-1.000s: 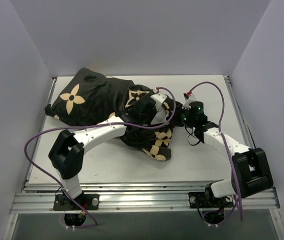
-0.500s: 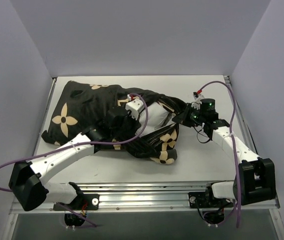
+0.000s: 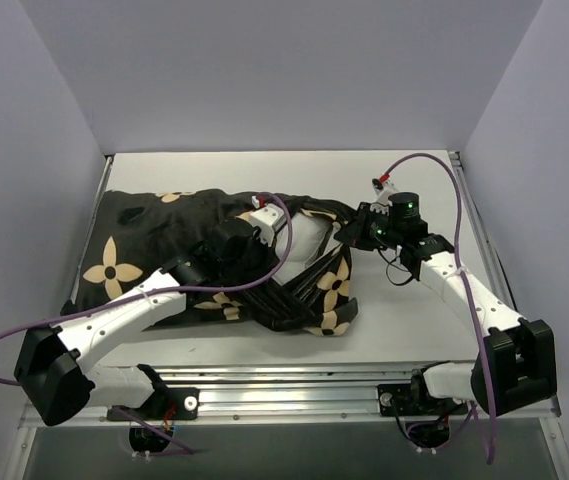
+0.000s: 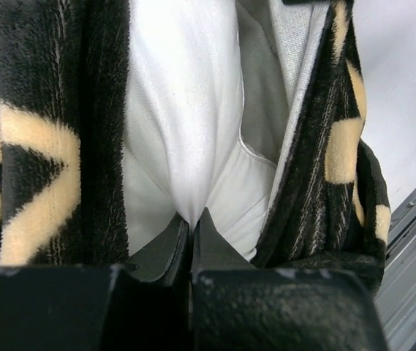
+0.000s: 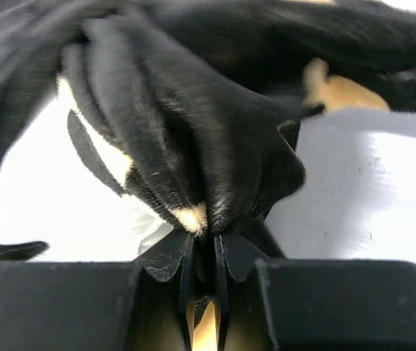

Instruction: Remove the pillowcase from the pillow

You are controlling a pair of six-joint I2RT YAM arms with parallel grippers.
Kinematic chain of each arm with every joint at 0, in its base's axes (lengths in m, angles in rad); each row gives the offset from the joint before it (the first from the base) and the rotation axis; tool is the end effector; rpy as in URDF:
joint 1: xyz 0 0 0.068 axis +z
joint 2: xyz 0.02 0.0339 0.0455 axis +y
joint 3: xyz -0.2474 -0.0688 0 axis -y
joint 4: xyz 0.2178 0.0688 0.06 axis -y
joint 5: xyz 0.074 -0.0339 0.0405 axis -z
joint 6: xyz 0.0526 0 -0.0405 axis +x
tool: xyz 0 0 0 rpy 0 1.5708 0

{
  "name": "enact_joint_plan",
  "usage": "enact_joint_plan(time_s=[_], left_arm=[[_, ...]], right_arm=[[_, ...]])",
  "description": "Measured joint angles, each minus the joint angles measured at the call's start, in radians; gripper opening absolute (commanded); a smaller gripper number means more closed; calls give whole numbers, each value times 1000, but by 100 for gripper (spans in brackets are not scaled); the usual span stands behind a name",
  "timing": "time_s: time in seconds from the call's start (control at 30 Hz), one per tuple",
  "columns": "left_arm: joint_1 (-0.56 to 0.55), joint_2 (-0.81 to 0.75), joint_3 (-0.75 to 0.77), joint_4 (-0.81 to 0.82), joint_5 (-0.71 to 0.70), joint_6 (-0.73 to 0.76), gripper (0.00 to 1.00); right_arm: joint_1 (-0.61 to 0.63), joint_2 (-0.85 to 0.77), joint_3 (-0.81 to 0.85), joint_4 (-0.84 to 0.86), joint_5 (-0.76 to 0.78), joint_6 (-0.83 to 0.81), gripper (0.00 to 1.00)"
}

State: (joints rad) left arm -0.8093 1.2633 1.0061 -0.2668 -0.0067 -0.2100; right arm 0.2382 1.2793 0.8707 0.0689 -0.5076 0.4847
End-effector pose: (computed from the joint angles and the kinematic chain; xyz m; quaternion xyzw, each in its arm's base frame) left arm 0.1939 -0.2029 0.2886 0.2541 0.8280 -0.2413 0.4377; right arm 0.2716 0.0923 0.2790 -0.0467 0.8021 0.3894 0.4503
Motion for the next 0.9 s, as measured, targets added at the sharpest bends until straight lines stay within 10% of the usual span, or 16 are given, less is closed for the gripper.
enact_joint_plan(time_s=[0.2,0.5,0.9], left_arm=[[-3,52,23,-14,-23,3,2],[-10,60,31,-64,-14,8,2],[-20,63,31,-82,-14,8,2]], right_arm=[[66,15,-1,2,120,-23,11],[93,18,8,-2,244,-95,61],[235,140,147,10,332,-180,69]])
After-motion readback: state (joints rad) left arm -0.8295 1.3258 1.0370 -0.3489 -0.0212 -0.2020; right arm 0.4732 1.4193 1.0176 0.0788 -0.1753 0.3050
